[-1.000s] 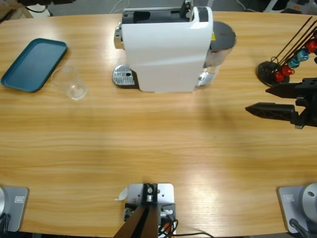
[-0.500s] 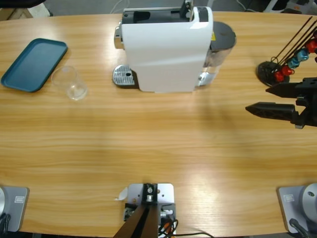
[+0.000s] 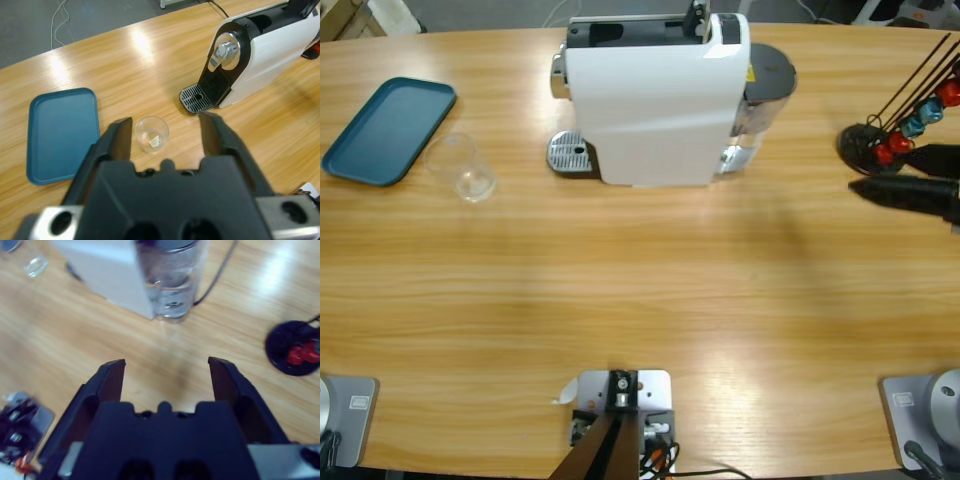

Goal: Pour coffee

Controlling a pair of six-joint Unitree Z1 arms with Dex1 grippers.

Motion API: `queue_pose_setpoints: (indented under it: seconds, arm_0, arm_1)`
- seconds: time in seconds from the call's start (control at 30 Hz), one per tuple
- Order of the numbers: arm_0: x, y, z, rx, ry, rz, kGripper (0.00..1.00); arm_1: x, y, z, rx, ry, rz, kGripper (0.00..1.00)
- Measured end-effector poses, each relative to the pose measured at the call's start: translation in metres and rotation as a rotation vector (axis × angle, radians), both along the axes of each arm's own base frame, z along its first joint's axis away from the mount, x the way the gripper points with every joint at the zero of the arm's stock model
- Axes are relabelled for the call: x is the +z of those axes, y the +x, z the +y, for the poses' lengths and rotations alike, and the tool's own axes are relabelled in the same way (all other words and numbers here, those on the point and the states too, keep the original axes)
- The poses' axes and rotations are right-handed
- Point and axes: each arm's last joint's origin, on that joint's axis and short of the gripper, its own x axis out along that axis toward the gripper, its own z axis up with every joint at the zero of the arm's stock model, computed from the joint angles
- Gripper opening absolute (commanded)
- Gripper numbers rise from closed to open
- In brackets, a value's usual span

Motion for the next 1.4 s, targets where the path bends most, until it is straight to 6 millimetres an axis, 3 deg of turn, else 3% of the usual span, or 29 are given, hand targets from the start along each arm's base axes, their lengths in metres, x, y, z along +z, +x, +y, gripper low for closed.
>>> queue_pose_setpoints:
  seconds: [0.13,0.2,0.23,0.33,0.43,0.57,0.87,1.2,1.33,1.4]
  arm_0:
    - [-0.003,-0.001,0.001,0.01,0.008,0.023,0.834]
    - [-0.007,-0.004,0.001,0.0,0.035,0.047,0.835]
    - [-0.008,-0.005,0.001,-0.006,0.044,0.056,0.835]
    - [-0.01,-0.008,0.001,-0.021,0.064,0.074,0.832]
    - [-0.012,-0.008,0.001,-0.023,0.072,0.082,0.83]
    - [-0.013,-0.009,0.001,-0.023,0.075,0.088,0.83]
    - [-0.014,-0.009,0.002,-0.026,0.082,0.092,0.83]
    - [-0.015,-0.009,0.002,-0.028,0.083,0.091,0.83]
    - [-0.015,-0.009,0.002,-0.027,0.083,0.091,0.83]
    - [-0.015,-0.009,0.002,-0.028,0.086,0.09,0.83]
  arm_1:
    - [0.014,0.015,-0.023,-0.254,-0.02,-0.058,0.886]
    - [0.022,0.021,-0.033,-0.352,-0.015,-0.077,0.766]
    - [0.026,0.023,-0.038,-0.392,-0.009,-0.087,0.753]
    - [0.048,0.03,-0.044,-0.453,0.006,-0.115,0.747]
    - [0.062,0.041,-0.043,-0.475,0.009,-0.123,0.633]
    - [0.055,0.054,-0.042,-0.497,-0.021,-0.09,0.633]
    - [0.029,0.052,-0.049,-0.538,-0.064,-0.038,0.631]
    - [0.029,0.056,-0.05,-0.552,-0.058,-0.052,0.628]
    - [0.024,0.067,-0.048,-0.553,-0.067,-0.037,0.622]
    - [0.022,0.071,-0.047,-0.553,-0.072,-0.029,0.557]
